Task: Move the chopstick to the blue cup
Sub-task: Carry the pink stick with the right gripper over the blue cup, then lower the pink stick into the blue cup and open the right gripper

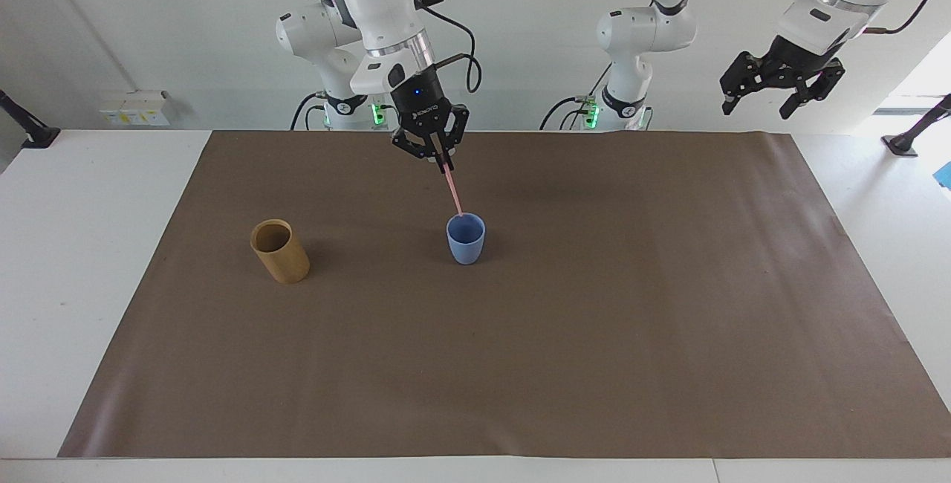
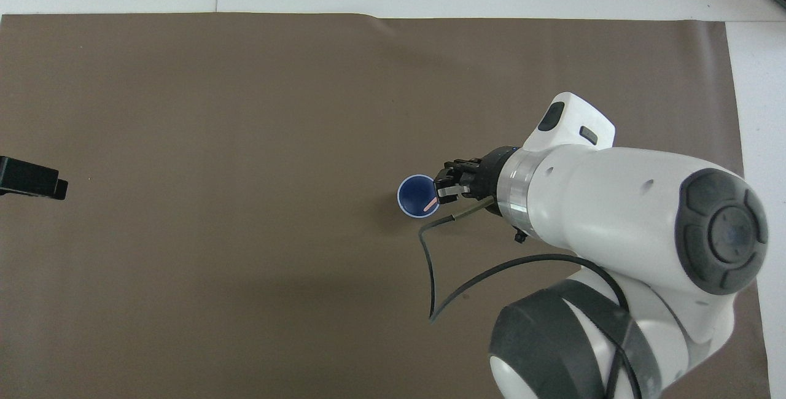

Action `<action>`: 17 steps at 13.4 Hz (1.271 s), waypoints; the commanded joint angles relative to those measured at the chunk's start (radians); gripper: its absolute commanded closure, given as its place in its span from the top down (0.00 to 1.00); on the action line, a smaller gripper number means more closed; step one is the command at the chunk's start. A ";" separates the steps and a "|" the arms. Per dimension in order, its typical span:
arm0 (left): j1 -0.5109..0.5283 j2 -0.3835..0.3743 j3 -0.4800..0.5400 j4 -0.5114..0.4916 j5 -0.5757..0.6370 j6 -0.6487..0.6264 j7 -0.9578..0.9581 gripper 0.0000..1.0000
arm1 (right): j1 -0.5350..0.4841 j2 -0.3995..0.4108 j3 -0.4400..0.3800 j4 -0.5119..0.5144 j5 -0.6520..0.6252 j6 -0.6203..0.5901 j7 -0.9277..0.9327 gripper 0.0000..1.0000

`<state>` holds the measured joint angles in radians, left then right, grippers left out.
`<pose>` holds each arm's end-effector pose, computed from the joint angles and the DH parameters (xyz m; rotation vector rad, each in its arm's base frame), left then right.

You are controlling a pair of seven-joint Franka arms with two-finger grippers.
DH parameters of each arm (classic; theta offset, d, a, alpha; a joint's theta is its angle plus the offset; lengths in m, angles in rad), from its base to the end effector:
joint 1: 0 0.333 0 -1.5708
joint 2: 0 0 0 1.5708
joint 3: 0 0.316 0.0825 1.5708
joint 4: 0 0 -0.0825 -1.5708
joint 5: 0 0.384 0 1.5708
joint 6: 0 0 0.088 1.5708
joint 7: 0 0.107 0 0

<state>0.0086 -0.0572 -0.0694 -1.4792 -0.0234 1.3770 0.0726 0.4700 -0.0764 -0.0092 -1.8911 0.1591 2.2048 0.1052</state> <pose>0.5138 -0.0355 0.6808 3.1141 -0.2139 -0.0703 0.5108 0.2594 0.5766 -2.8246 -0.4073 -0.4822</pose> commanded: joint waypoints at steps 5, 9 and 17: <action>0.014 -0.015 -0.007 -0.006 -0.001 0.002 0.004 1.00 | 0.045 0.069 -0.005 -0.048 0.007 0.121 -0.001 0.00; 0.014 -0.015 -0.007 -0.006 -0.001 0.002 0.004 1.00 | 0.044 0.067 -0.005 -0.063 0.005 0.118 -0.005 0.27; 0.014 -0.015 -0.007 -0.006 -0.001 0.002 0.004 1.00 | -0.071 0.081 -0.014 -0.005 -0.019 -0.001 0.071 0.89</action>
<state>0.0086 -0.0572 -0.0694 -1.4792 -0.0234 1.3770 0.0726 0.4447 0.0071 -0.0270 -1.9305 0.1567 2.2761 0.1330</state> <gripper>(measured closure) 0.000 0.264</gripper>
